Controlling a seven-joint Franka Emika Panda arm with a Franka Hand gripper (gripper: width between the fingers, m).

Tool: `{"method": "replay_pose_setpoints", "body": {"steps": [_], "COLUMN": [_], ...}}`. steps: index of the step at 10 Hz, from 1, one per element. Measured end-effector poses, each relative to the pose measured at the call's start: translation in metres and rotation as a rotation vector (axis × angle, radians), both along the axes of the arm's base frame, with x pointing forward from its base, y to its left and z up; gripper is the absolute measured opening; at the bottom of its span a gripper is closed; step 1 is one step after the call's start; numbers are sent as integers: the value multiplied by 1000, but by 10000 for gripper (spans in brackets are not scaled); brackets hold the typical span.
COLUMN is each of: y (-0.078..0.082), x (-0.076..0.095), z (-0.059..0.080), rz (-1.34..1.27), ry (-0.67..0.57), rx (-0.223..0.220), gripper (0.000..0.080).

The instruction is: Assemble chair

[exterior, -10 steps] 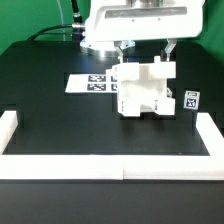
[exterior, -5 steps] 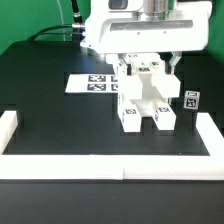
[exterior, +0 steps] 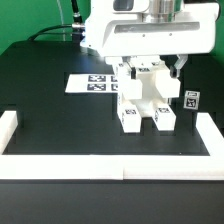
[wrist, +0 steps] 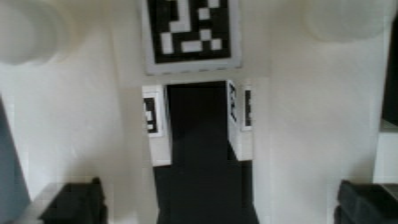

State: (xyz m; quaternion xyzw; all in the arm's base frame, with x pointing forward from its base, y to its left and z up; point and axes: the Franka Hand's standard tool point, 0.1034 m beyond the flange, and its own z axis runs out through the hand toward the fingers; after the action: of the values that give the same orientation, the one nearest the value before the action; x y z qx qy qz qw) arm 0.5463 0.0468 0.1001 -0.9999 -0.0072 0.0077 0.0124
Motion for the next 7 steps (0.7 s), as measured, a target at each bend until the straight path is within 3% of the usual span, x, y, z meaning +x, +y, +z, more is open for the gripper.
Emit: {"method": "replay_pose_setpoints", "body": {"steps": [4,7], "y": [15,29], "x": [-5,-12], "z": [24,32], "rz": [-79,-141], "ry": [-9,-13], "rx": [13,22], "gripper": [649,649]}}
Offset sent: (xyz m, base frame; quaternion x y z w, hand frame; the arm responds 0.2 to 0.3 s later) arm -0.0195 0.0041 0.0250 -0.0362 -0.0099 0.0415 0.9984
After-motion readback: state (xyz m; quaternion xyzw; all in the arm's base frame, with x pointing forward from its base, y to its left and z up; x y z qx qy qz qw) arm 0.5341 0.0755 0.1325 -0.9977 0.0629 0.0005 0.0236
